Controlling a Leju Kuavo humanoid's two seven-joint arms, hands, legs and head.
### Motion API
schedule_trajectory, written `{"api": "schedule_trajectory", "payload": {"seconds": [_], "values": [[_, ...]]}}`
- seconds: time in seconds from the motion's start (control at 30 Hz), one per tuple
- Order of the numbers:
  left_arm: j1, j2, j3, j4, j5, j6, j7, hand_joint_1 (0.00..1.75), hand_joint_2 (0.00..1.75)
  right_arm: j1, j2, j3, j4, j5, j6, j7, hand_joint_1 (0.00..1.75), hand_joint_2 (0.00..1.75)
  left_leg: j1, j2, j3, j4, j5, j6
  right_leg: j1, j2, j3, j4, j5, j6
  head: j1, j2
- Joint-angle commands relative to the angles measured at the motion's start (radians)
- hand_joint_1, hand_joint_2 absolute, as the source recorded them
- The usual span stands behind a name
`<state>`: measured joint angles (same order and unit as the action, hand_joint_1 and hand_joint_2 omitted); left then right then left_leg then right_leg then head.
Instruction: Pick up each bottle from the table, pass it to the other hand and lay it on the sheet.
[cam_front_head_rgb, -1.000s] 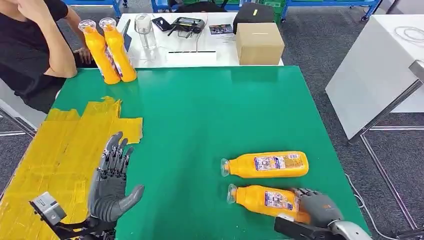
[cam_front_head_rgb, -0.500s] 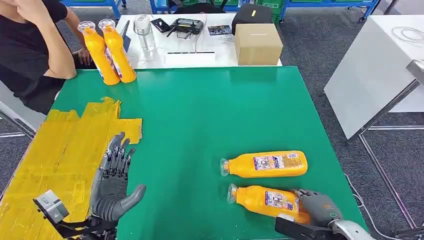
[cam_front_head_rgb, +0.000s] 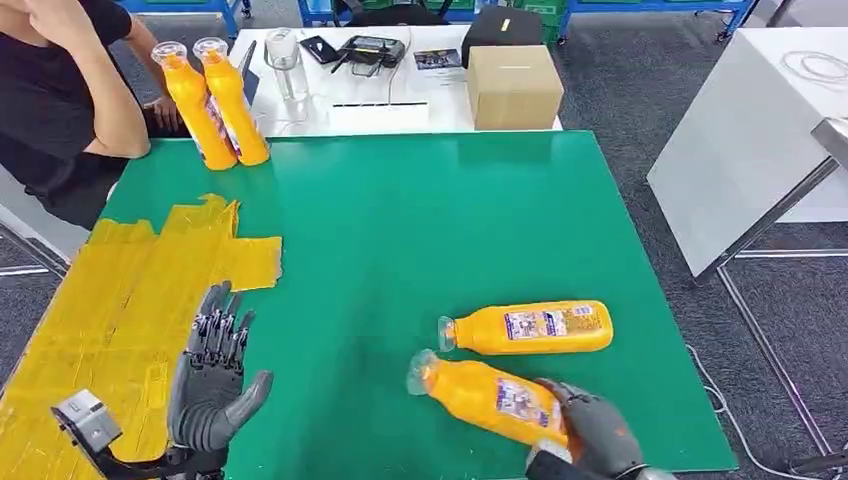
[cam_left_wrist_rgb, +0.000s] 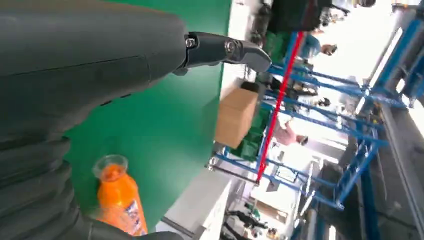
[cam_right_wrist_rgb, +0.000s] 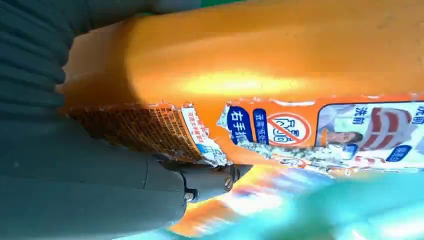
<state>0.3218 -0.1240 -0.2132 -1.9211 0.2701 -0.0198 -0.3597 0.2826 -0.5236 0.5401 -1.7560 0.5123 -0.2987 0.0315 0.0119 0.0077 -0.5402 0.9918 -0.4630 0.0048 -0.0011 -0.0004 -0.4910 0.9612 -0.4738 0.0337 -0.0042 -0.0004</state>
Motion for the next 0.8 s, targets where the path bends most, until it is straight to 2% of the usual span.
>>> {"api": "schedule_trajectory", "payload": {"seconds": [0.03, 0.27, 0.63, 0.8], "values": [[0.019, 0.006, -0.015, 0.018, 0.033, 0.033, -0.001, 0.0, 1.75, 0.009, 0.31, -0.134, -0.188, -0.067, -0.06, -0.249, 1.75, 1.75, 0.001, 0.0, -0.001, 0.0, -0.001, 0.0, 0.001, 0.0, -0.001, 0.0, -0.001, -0.001, 0.0, 0.0], [0.007, 0.036, -0.056, 0.031, 0.061, 0.032, 0.002, 0.0, 1.75, -0.073, 0.375, -0.148, -0.096, -0.131, 0.004, -0.301, 1.75, 1.75, 0.0, 0.001, -0.003, -0.002, 0.001, 0.0, 0.0, 0.002, -0.003, -0.001, 0.001, 0.0, 0.001, 0.0], [0.006, 0.039, -0.064, 0.031, 0.066, 0.028, 0.005, 0.0, 1.75, -0.078, 0.38, -0.156, -0.087, -0.143, 0.013, -0.304, 1.75, 1.75, -0.001, 0.0, -0.003, -0.001, 0.0, 0.0, -0.002, 0.0, -0.003, -0.001, 0.0, 0.0, 0.001, 0.0], [-0.025, 0.086, -0.115, 0.061, 0.113, -0.006, 0.013, 0.0, 1.75, -0.208, 0.434, -0.168, 0.044, -0.17, 0.083, -0.288, 1.75, 1.75, -0.001, 0.002, -0.003, -0.002, 0.001, 0.001, -0.002, 0.002, -0.004, -0.002, 0.002, -0.001, 0.0, 0.0]]}}
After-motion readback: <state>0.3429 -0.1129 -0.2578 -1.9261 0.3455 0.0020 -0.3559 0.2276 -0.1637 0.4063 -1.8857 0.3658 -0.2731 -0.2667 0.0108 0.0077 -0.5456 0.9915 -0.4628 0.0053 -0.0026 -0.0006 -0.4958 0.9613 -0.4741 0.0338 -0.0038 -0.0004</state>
